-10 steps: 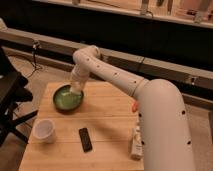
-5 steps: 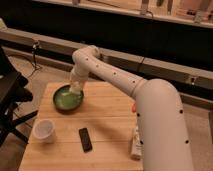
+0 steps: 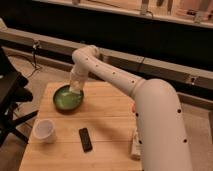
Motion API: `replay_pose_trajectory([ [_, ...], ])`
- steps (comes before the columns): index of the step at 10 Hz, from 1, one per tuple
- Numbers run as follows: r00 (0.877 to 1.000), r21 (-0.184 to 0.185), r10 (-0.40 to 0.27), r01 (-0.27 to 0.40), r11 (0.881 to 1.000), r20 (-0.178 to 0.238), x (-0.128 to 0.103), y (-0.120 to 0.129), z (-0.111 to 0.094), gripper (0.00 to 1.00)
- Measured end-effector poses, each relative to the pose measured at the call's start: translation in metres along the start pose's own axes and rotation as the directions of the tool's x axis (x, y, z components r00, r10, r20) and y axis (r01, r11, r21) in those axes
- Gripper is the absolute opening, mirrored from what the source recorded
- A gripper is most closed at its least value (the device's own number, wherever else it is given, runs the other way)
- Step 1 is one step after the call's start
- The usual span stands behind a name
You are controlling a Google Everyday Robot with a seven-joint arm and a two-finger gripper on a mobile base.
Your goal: Place the white sponge in the ceramic bowl
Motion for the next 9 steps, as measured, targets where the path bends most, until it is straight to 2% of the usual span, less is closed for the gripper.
replay_pose_trajectory([
  [2, 1.000, 0.000, 0.000, 0.000, 1.000, -0.001, 0.0016, 0.0010, 0.0002, 0.40],
  [3, 1.000, 0.000, -0.001, 0.001, 1.000, -0.001, 0.0025, 0.0013, 0.0009, 0.43],
  [5, 1.000, -0.001, -0.002, 0.002, 1.000, -0.001, 0.0038, 0.0009, 0.0020, 0.57],
  [8, 1.000, -0.001, -0.007, 0.007, 1.000, 0.001, 0.0039, 0.0000, 0.0034, 0.60],
  [9, 1.000, -0.001, -0.007, 0.007, 1.000, 0.000, 0.0049, 0.0005, 0.0028, 0.64],
])
